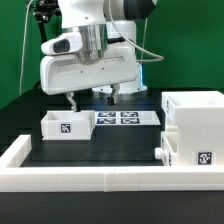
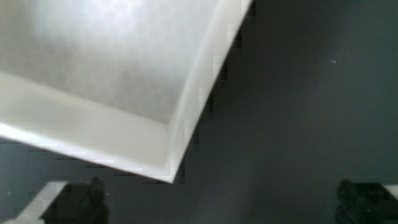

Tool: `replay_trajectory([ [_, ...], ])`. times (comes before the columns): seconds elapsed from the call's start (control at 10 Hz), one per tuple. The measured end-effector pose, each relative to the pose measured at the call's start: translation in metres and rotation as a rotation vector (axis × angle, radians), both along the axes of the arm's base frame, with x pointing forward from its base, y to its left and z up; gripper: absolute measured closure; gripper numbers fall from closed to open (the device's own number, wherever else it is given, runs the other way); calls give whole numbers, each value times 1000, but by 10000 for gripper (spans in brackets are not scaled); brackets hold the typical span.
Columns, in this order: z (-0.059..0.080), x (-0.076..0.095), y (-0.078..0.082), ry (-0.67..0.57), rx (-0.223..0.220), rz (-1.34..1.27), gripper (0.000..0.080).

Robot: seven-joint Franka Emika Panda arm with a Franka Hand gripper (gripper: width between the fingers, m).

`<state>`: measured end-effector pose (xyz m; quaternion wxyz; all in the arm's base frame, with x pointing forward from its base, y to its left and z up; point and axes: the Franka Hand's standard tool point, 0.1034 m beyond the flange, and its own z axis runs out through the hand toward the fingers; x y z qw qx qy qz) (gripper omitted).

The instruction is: Assemble drawer

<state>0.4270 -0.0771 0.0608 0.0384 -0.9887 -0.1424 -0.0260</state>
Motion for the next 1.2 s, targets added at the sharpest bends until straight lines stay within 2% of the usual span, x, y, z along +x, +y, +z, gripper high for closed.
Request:
replay_trajectory([
  [0.3, -8, -9, -8, 12, -2, -365, 150],
  [0.4, -22, -21, -7, 38, -3, -444, 150],
  [0.5, -27, -26, -6, 55, -1, -455, 150],
  [0.6, -24, -22, -6, 47, -1, -443, 150],
  [1.0, -27, -23, -4, 40, -7, -411, 150],
  [1.2, -35, -27, 14, 25, -31, -358, 150],
])
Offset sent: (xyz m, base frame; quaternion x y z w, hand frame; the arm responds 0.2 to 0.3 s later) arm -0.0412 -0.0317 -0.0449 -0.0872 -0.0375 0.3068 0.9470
